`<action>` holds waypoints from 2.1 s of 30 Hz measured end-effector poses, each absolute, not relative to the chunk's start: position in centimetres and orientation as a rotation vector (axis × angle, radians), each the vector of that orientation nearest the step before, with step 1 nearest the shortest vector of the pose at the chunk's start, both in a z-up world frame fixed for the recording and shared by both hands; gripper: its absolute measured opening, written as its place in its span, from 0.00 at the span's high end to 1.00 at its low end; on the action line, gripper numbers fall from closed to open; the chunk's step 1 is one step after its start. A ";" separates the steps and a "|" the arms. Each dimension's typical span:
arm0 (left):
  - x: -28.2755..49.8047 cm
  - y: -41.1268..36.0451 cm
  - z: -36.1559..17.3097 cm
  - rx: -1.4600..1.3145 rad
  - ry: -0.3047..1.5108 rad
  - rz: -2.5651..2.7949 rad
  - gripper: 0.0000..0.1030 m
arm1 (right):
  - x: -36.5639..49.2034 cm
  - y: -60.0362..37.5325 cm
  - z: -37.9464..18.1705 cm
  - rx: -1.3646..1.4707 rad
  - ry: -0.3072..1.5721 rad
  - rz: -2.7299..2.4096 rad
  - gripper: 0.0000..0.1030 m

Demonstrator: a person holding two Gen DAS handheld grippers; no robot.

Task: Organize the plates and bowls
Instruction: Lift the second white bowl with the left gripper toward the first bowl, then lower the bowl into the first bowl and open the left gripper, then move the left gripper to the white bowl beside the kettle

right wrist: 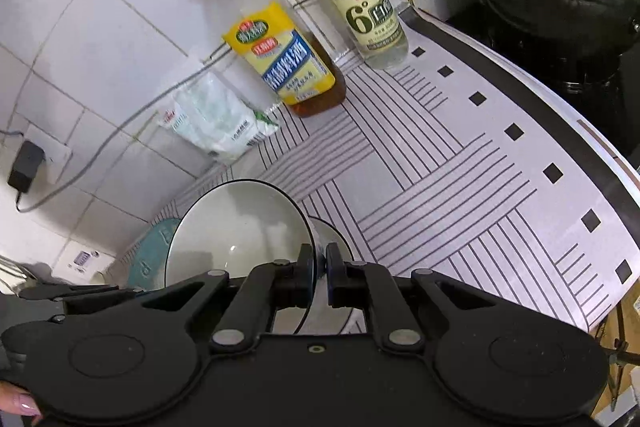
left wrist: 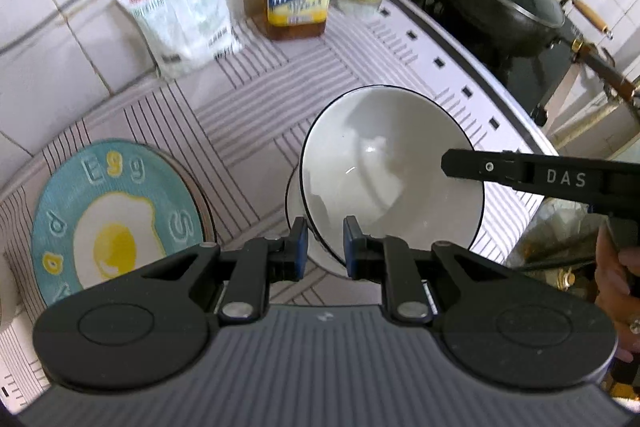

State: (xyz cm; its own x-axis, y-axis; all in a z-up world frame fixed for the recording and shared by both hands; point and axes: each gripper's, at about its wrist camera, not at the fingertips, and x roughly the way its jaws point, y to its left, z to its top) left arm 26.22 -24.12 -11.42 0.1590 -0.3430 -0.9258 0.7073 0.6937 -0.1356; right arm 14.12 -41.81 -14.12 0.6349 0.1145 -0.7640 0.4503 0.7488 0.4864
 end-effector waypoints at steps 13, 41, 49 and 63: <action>26.2 -24.5 -13.8 0.417 1.255 -0.720 0.84 | 15.4 -40.6 -15.5 0.630 0.922 -0.208 0.91; 25.1 -24.2 -12.2 0.391 1.233 -0.746 0.76 | 15.9 -38.4 -15.4 0.444 0.891 -0.289 0.77; 23.7 -22.6 -10.0 0.321 1.235 -0.714 0.73 | 15.7 -38.1 -13.5 0.354 0.947 -0.238 0.76; 19.9 -18.5 -5.6 0.207 1.262 -0.598 0.67 | 11.6 -37.4 -9.9 0.268 1.026 -0.082 0.64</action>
